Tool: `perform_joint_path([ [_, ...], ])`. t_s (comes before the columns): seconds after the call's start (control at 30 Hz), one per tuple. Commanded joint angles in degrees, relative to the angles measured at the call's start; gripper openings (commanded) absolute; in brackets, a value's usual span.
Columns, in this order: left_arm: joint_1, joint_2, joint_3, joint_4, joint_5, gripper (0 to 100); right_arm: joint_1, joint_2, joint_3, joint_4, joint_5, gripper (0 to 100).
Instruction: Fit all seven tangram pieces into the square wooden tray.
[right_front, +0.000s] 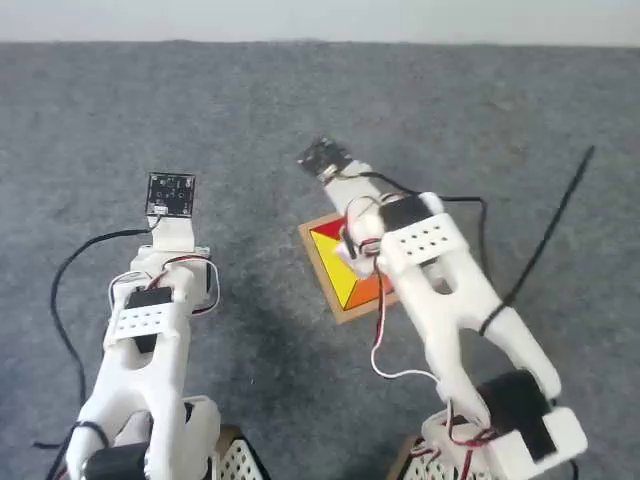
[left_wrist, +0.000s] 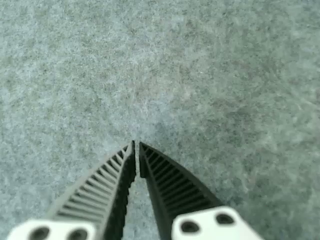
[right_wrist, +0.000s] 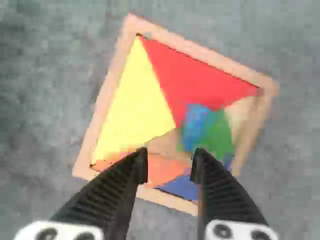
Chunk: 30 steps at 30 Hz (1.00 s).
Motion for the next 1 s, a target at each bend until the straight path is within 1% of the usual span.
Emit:
perform_joint_path([
  [0.0, 0.44, 0.09, -0.84, -1.41, -0.79, 2, -0.66, 3.47, -1.23, -2.59, 0.62, 15.8],
  [0.1, 0.44, 0.09, -0.84, -1.41, -0.79, 2, -0.48, 8.4, -4.04, -3.21, 0.62, 15.8],
  [0.2, 0.44, 0.09, -0.84, -1.41, -0.79, 2, 1.45, 12.26, -8.0, -2.95, 0.7, 15.8],
  [0.37, 0.53, 0.09, -0.84, -1.41, -0.79, 2, 4.79, 16.13, -11.96, -2.95, 0.88, 15.8],
  [0.5, 0.53, 0.09, -0.84, -1.41, -0.79, 2, 5.85, 17.63, -13.71, -2.95, 2.46, 15.8],
  [0.77, 0.53, 0.09, -0.84, -1.41, -0.79, 2, 5.58, 14.99, -14.33, -3.21, 2.55, 15.8],
  [0.97, 0.53, 0.09, -0.84, -1.41, -0.79, 2, 2.59, 13.58, -13.98, -5.76, 2.55, 15.8],
])
